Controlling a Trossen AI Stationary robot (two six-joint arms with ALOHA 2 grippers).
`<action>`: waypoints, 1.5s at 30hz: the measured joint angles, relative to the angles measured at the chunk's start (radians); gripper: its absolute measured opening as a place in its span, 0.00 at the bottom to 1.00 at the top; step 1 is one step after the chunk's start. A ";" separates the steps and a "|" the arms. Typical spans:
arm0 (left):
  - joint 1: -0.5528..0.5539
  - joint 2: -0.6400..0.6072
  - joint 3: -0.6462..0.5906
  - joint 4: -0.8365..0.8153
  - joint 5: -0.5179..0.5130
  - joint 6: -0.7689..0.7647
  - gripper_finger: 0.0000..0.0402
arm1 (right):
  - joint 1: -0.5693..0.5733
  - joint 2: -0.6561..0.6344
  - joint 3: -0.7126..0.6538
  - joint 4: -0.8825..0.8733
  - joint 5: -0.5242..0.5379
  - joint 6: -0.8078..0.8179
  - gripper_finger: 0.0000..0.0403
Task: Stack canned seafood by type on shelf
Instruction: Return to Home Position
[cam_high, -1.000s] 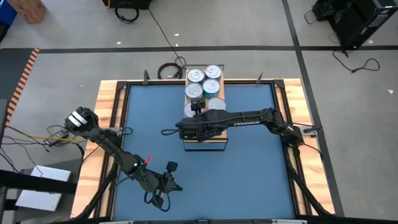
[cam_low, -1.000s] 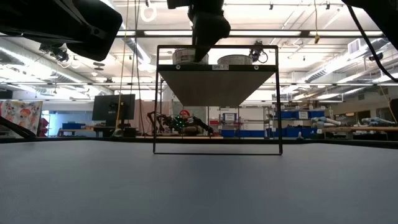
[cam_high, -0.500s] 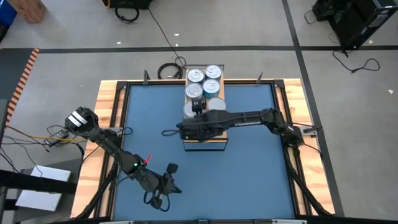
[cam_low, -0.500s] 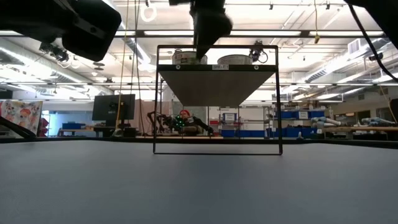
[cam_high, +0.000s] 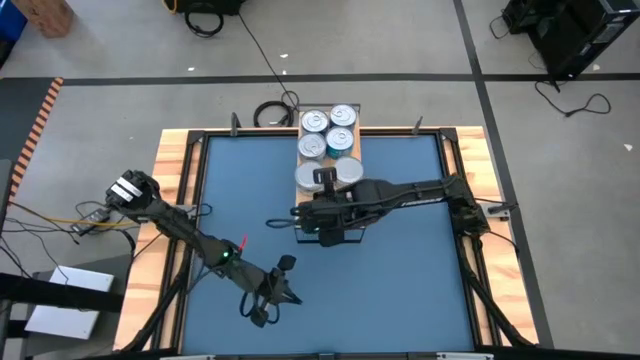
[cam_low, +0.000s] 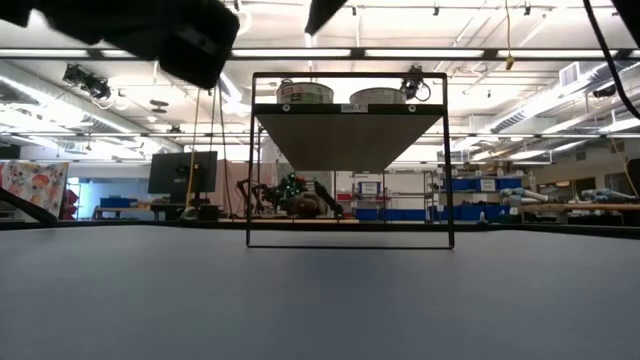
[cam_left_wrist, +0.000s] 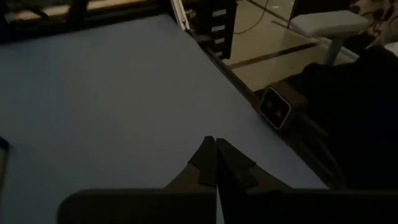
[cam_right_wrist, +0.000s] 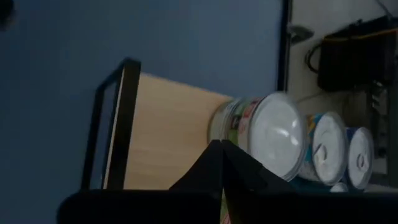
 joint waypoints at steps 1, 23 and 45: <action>0.007 -0.009 0.000 0.001 0.003 0.012 0.00 | 0.001 -0.011 -0.007 0.017 0.000 -0.007 0.03; 0.139 -0.258 0.000 -0.005 0.062 0.119 0.00 | 0.024 -0.756 -1.167 1.070 -0.175 0.001 0.00; 0.402 -0.378 -0.052 0.019 0.187 0.195 0.00 | -0.067 -1.205 -1.751 1.483 -0.284 0.027 0.00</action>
